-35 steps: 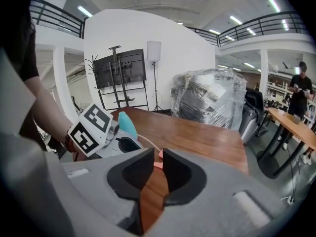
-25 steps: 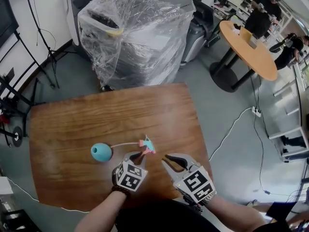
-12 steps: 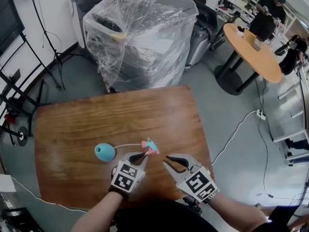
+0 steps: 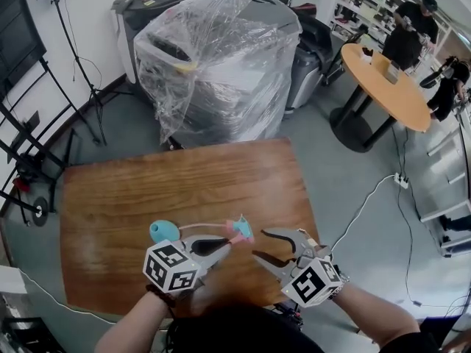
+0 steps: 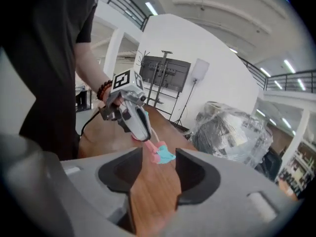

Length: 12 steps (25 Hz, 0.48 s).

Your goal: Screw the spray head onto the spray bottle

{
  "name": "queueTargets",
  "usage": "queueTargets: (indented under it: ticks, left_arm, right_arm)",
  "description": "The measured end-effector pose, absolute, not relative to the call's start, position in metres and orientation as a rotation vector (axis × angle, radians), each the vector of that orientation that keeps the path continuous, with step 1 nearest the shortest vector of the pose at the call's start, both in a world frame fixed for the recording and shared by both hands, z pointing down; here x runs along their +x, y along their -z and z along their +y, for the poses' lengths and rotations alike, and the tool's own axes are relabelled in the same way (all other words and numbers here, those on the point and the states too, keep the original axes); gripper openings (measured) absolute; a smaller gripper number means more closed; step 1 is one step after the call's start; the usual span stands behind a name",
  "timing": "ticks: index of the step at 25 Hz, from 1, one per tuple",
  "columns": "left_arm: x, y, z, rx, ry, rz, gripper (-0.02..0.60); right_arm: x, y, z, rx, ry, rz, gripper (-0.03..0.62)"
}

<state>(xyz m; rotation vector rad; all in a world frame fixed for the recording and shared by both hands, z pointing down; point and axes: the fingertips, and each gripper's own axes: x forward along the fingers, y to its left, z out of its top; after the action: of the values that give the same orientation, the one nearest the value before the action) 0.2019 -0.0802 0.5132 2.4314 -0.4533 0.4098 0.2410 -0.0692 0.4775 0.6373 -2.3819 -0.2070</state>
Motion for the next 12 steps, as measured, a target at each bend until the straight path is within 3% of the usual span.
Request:
queueTargets:
  ticks: [12]
  left_arm:
    - [0.205, -0.425, -0.032, 2.472, -0.251, 0.013, 0.044]
  right_arm:
    - [0.218, -0.447, -0.044, 0.317, 0.882, -2.172, 0.221]
